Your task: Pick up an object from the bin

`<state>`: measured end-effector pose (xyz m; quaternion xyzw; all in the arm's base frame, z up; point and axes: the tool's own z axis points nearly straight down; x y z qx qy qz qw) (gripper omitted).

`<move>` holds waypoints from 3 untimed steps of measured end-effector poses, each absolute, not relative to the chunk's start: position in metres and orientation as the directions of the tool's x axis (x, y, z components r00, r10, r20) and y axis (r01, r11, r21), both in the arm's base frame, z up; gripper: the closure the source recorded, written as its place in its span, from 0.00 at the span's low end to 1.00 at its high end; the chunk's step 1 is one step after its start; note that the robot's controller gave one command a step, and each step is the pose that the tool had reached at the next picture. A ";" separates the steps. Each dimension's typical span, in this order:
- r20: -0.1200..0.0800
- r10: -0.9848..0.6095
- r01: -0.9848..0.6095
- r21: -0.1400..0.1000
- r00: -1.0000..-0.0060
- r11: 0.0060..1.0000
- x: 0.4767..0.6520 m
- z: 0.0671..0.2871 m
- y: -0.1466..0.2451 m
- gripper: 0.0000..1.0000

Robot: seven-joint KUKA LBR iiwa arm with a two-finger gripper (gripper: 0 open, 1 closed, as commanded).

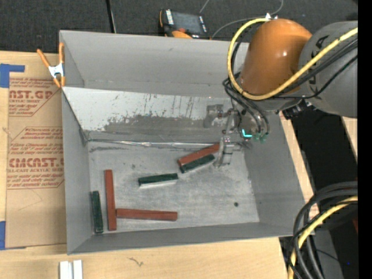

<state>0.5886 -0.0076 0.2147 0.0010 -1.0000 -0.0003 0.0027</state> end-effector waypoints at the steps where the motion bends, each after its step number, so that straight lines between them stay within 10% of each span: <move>1: -0.001 0.073 0.073 0.002 -0.997 0.997 0.556 0.067 0.010 0.00; 2: -0.011 0.073 0.073 0.002 -0.997 0.997 0.560 0.074 0.010 1.00; 3: -0.010 0.062 0.062 0.002 -0.998 0.998 0.551 0.206 0.004 1.00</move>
Offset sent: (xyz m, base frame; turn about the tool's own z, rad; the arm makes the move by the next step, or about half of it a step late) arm -0.0325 0.0167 -0.1447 0.0753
